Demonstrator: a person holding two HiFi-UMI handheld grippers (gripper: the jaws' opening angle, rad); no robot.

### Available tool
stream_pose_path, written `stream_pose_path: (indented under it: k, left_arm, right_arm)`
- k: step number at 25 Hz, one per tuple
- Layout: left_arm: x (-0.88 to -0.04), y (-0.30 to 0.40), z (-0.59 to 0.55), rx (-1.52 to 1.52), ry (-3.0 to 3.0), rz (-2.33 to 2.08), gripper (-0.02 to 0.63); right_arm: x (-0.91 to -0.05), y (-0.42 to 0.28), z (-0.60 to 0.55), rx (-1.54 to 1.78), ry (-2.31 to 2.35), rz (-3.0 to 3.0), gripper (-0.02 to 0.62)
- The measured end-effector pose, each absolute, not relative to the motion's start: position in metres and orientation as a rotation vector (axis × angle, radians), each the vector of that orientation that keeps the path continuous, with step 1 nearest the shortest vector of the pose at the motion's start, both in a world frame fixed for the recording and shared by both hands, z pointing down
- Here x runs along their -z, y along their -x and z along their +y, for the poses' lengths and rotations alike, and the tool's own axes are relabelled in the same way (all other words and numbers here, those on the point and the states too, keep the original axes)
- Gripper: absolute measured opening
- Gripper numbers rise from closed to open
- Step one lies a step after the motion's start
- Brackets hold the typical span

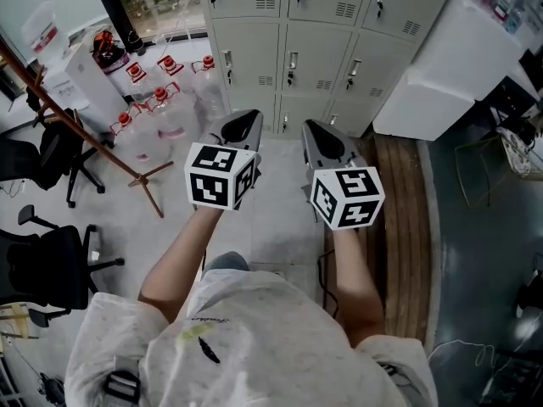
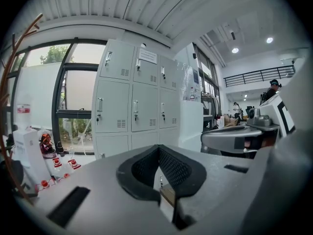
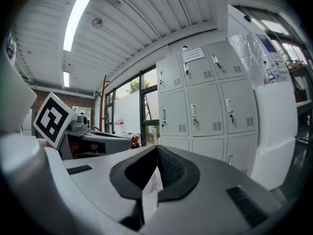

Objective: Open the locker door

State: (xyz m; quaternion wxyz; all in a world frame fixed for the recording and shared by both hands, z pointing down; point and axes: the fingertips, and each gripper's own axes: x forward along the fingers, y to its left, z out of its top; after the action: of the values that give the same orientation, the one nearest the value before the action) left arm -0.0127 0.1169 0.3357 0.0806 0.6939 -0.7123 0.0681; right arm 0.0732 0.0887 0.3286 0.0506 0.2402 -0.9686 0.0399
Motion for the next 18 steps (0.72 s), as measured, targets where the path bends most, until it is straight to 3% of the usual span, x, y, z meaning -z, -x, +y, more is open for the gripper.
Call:
stream_pose_path:
  k: [18]
  left_arm:
    - [-0.340,0.042,0.005,-0.170,-2.149,-2.063,0.006]
  right_arm:
    - [-0.334,-0.033,0.000,-0.102,-0.718,-2.939,0.003]
